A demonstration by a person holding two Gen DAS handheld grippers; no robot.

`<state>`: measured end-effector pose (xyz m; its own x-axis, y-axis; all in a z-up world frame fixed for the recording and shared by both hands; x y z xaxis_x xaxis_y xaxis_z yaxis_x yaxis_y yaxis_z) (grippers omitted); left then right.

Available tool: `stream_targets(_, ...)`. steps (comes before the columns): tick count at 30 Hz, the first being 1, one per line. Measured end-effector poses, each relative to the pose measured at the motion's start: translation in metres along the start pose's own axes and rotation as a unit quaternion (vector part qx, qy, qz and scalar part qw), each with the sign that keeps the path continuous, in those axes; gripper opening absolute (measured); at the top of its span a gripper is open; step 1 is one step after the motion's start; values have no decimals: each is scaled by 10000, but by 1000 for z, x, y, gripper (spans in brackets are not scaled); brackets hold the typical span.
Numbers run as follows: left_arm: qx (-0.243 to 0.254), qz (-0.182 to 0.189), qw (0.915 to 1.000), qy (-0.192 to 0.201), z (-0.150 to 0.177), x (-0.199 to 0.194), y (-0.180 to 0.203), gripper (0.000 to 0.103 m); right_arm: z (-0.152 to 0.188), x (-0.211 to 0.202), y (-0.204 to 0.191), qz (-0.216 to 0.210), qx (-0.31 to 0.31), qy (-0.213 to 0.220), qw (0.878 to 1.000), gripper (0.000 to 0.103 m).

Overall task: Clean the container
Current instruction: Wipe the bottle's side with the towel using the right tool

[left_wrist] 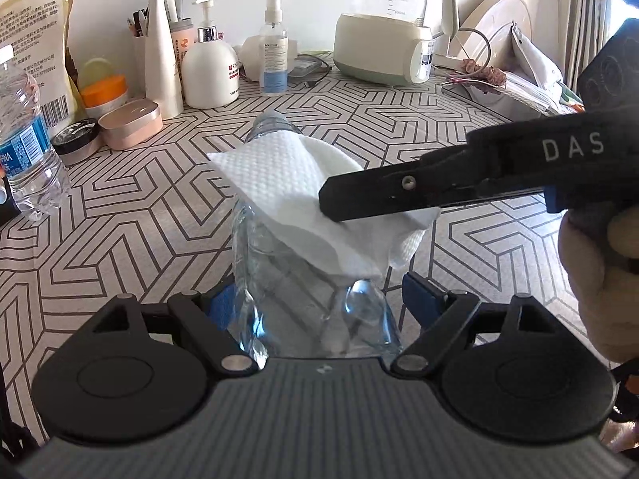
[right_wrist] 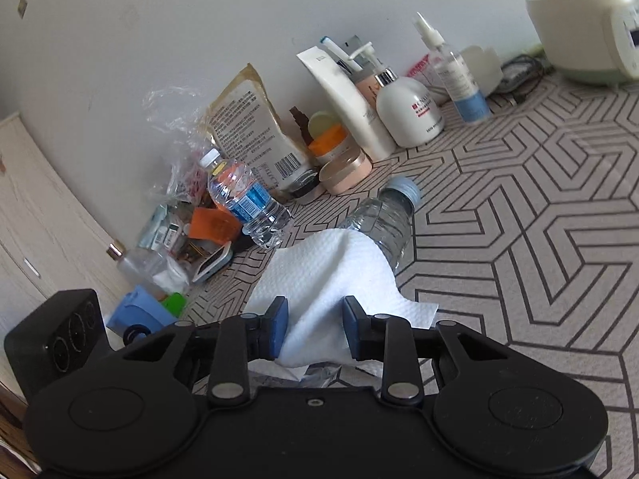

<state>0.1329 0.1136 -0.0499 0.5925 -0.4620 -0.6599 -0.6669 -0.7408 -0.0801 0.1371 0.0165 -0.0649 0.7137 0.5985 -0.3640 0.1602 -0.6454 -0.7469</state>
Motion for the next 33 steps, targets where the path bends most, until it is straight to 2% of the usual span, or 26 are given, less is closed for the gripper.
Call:
stream_targets(17, 108, -17, 9999, 62, -1, -2, 4, 84, 5, -9, 7, 169, 19, 95, 9998, 34)
stream_targets(22, -24, -23, 10000, 66, -2, -2, -2, 84, 6, -9, 8, 182, 51, 137, 9997, 35)
stream_targets(27, -83, -169, 9998, -36, 0, 1, -8, 84, 13, -2, 11, 576, -110, 32, 9983, 35)
stream_targets(33, -53, -210, 9997, -94, 2, 2, -7, 84, 20, 8, 13, 674, -133, -73, 9976, 34)
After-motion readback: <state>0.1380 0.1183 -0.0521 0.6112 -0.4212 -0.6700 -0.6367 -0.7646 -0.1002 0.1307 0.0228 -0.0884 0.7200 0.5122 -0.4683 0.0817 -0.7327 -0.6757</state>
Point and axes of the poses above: each gripper's, at about its wrist camera, not at the fingertips, and x roughly the way its jaws point, y to its right, z to its underside, the point moved 6 cm from there along x, roughly the way its jaws point, and after that the axes turned 12 degrees about x, right-handed, at the moved point
